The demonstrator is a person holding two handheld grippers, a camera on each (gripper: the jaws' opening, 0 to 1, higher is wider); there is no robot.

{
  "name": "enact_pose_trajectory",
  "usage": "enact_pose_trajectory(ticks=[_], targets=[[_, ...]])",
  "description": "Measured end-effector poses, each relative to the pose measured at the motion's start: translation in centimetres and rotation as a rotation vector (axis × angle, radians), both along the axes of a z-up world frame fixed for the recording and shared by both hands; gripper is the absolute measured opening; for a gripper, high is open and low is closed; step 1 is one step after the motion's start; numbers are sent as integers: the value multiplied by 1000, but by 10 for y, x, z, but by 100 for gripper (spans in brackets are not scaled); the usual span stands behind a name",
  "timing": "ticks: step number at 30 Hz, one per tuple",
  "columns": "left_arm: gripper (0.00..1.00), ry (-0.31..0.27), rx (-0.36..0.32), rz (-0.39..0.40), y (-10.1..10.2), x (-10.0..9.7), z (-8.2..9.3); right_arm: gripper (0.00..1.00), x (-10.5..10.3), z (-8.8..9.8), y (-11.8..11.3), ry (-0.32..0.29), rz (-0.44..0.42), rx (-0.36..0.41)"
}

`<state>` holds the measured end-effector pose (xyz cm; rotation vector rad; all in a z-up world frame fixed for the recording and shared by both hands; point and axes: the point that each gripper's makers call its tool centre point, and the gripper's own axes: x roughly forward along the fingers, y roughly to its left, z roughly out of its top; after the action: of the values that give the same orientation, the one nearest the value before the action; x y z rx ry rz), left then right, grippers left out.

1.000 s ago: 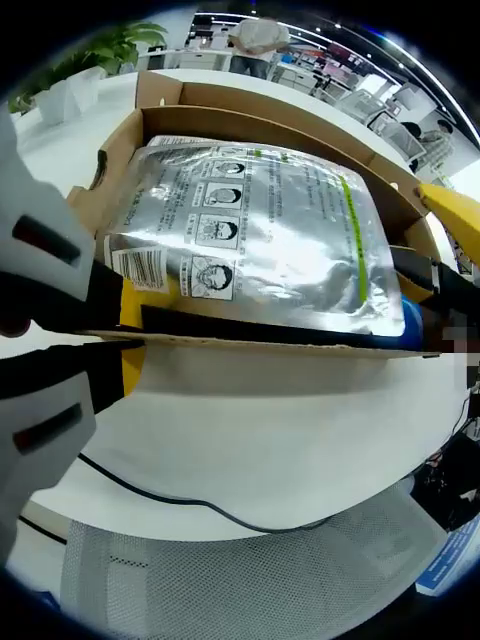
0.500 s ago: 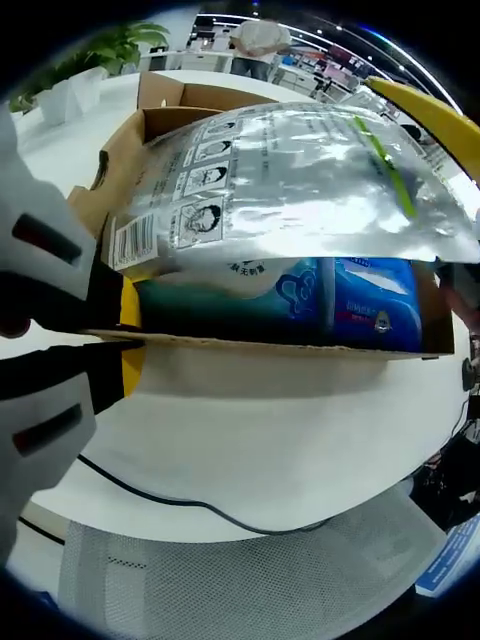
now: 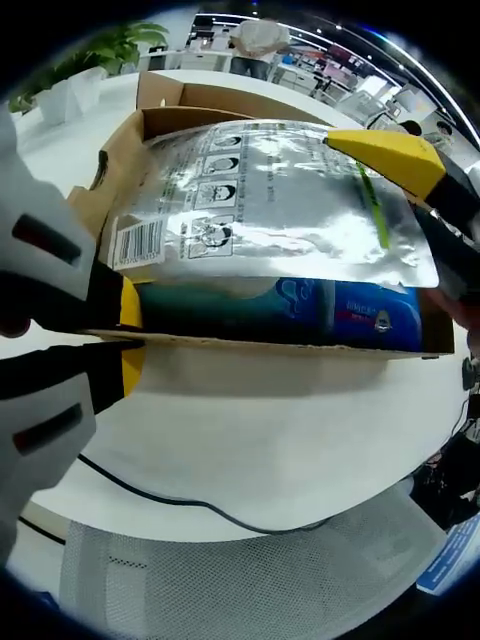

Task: Operate the shoe box by opening the lid, removing the specified soft item, and placing it in the target area until the item is outside and the box remains undamaged.

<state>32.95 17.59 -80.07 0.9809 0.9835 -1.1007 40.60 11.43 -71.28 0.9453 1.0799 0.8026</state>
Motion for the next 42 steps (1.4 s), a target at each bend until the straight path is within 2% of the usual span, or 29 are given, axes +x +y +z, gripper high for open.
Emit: enact_pose_trajectory(ticks=[8, 12, 22, 28, 30, 33, 42], targets=[[2, 1, 1, 1, -1, -1, 0, 5, -1, -5, -2, 12, -19, -18], [2, 0, 1, 3, -1, -1, 0, 1, 0, -8, -2, 21, -12, -21], [2, 1, 1, 4, 0, 0, 0, 0, -1, -8, -3, -3, -6, -42], [2, 0, 1, 3, 0, 1, 1, 0, -2, -2, 0, -23, 1, -37], [2, 1, 2, 2, 0, 1, 1, 0, -6, 0, 0, -56, 34, -43], [2, 1, 1, 3, 0, 1, 1, 0, -4, 4, -6, -42, 7, -28], [2, 5, 2, 6, 1, 3, 3, 0, -5, 15, -16, -80, 12, -38]])
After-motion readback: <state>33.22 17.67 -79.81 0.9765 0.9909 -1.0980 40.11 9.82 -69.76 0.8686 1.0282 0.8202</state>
